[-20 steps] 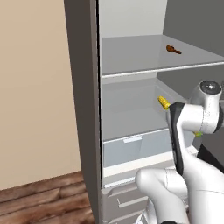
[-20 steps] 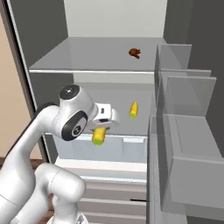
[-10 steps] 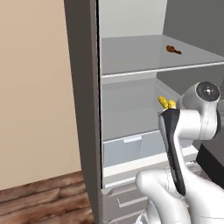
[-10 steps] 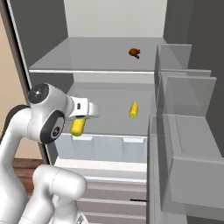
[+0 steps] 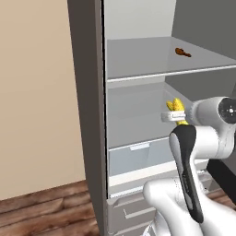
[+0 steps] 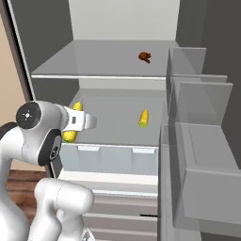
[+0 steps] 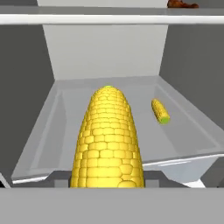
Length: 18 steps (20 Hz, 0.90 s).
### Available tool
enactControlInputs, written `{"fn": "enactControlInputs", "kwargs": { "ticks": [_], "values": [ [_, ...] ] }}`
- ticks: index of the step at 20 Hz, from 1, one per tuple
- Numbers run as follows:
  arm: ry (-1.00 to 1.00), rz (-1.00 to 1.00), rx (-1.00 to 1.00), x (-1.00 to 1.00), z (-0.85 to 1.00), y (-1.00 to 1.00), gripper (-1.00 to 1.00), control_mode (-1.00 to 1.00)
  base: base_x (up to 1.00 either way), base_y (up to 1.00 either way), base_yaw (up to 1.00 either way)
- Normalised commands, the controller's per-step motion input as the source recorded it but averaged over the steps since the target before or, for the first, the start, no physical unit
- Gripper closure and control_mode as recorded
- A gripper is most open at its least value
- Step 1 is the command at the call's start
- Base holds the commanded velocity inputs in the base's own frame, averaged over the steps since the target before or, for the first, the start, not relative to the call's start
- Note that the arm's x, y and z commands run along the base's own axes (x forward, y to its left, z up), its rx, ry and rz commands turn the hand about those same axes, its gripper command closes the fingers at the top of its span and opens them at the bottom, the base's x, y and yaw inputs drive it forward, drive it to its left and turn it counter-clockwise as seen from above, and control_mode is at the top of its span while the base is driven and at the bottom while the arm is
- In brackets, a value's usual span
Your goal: Place one corn and one chicken drumstick in each tupperware on the nearby counter, to pack two identical lunches.
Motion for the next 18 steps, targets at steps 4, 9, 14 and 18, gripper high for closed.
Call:
{"fn": "enactControlInputs", "kwargs": {
  "ticks": [4, 9, 14, 18],
  "values": [
    [-0.03, 0.12, 0.01, -0.02, 0.0, 0.0, 1.0, -1.0, 0.0, 0.0, 0.0],
    [0.0, 0.01, 0.0, 0.0, 0.0, 0.0, 1.0, 1.0, -0.05, 0.0, 0.0],
    [0.0, 0.0, 0.0, 0.0, 0.0, 0.0, 1.0, 1.0, -0.75, 0.0, 0.0],
    [0.0, 0.0, 0.0, 0.0, 0.0, 0.0, 1.0, 1.0, -1.0, -0.05, 0.0]
  ]
}}
